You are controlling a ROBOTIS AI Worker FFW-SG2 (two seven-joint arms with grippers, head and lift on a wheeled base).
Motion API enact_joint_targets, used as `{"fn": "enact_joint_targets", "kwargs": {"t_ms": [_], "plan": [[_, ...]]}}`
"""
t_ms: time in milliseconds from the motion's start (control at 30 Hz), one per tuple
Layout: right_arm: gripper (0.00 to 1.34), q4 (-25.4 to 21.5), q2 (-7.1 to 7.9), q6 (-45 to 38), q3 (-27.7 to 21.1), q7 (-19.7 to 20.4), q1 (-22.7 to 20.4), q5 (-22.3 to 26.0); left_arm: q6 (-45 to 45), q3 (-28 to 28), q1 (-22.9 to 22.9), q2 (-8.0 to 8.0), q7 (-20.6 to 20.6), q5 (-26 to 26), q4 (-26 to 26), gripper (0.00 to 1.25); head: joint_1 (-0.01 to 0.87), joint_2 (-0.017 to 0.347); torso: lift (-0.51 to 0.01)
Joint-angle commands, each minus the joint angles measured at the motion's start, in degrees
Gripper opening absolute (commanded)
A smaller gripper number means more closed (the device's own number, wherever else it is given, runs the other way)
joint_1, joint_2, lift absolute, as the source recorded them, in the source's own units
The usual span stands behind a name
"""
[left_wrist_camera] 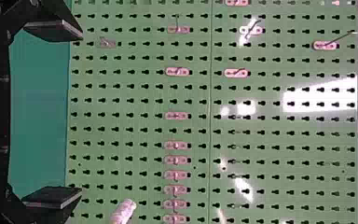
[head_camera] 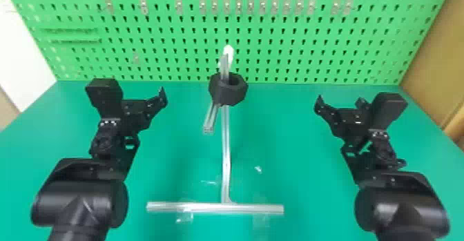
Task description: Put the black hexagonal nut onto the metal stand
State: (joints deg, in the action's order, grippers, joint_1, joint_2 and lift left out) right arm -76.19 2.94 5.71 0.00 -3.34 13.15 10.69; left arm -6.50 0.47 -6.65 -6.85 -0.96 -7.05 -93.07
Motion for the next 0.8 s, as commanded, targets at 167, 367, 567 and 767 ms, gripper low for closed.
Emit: {"fn": "enact_joint_targets", "kwargs": {"t_ms": [167,367,567,767], "plan": [[1.25,-0.98,0.23,-0.44,-0.36,0.00,-0.14,-2.16,-0.01,0.41,0.50,0.00,0.00,0.46,-0.09,1.13,0.693,0.081,-0.001],[1.25,-0.98,0.23,-0.44,-0.44,0.00,-0.23,-2.16,-0.01,0.23,0.50,0.09,0.00,0.37,-0.09,1.13,0.693,0.081,-0.001],[1.25,-0.98,0.31,-0.44,-0.44,0.00,-0.23,-2.16,-0.01,0.23,0.50,0.09,0.00,0.37,-0.09,1.13,0.693,0.081,-0.001],[1.25,-0.98,0.31,-0.44,-0.36,0.00,-0.14,-1.99,-0.01,0.06,0.24,0.09,0.00,0.28,-0.09,1.13,0.693,0.081,-0.001]]}}
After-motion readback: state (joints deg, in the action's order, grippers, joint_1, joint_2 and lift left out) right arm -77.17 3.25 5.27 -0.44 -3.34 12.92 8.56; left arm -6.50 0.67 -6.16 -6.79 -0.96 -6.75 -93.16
